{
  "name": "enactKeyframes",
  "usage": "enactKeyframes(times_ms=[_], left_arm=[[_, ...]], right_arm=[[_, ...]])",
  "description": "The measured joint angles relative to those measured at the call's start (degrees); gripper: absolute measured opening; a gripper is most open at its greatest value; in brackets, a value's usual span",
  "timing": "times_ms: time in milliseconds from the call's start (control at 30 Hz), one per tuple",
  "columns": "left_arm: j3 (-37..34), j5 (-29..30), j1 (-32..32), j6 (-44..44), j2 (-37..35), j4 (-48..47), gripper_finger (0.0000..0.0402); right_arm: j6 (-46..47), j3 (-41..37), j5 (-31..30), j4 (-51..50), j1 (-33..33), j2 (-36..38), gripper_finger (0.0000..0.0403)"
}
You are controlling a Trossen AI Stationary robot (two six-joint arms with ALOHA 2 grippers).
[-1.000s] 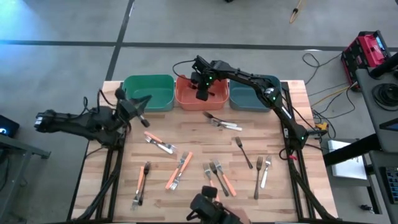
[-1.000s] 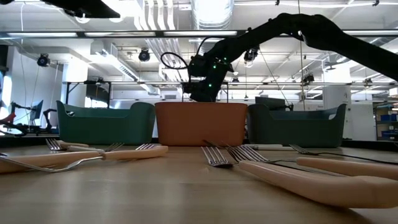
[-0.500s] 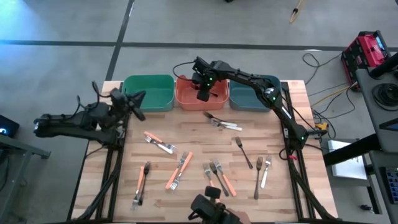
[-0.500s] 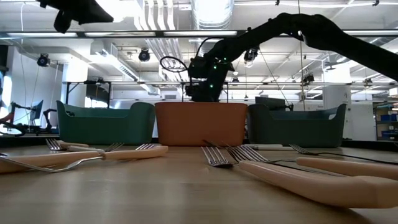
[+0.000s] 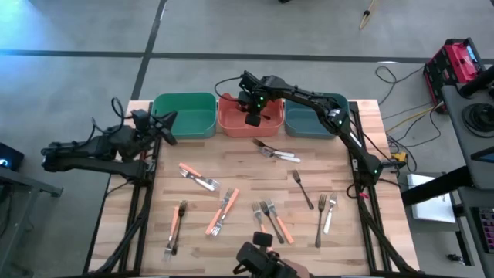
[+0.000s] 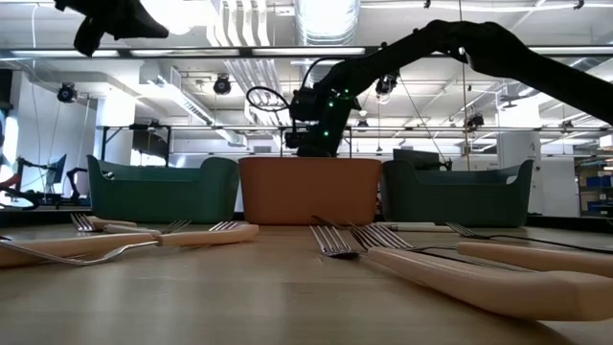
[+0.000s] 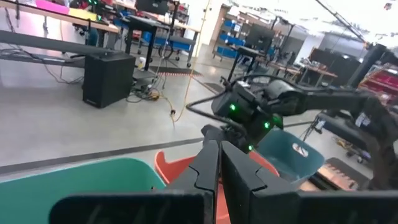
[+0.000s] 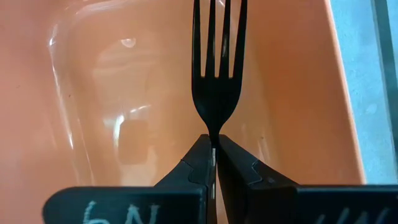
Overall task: Sort silverware by color (type)
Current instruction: Put the black fork into the orange bin
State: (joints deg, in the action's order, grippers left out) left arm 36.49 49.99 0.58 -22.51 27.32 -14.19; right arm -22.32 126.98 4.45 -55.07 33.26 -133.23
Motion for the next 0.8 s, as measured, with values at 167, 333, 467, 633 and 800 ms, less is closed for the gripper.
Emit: enactKeyframes(times_ms=[167, 333, 467, 633, 800], left_arm=[[-0.9, -1.0, 0.0, -0.1, -1.5, -1.5, 0.0], [-1.0, -1.0, 0.0, -0.4, -2.3, -3.6, 0.0], [-0.7, -1.0, 0.0, -2.2, -1.9, -3.4, 0.0], [-0.7, -1.0, 0.0, -3.6, -1.1, -3.2, 0.0], [-0.7, -0.9, 0.0, -3.6, -0.6, -2.3, 0.0]], right_arm=[[0.8, 0.0, 0.0, -0.6, 0.0, 0.0, 0.0009], [0.9, 0.0, 0.0, -1.3, 0.0, 0.0, 0.0009], [0.9, -0.1, 0.0, -1.6, 0.0, 0.0, 0.0009], [-0.7, -0.5, 1.4, -1.6, 0.0, 0.0, 0.0009], [-3.2, -0.7, 1.6, -1.4, 0.0, 0.0, 0.0009]])
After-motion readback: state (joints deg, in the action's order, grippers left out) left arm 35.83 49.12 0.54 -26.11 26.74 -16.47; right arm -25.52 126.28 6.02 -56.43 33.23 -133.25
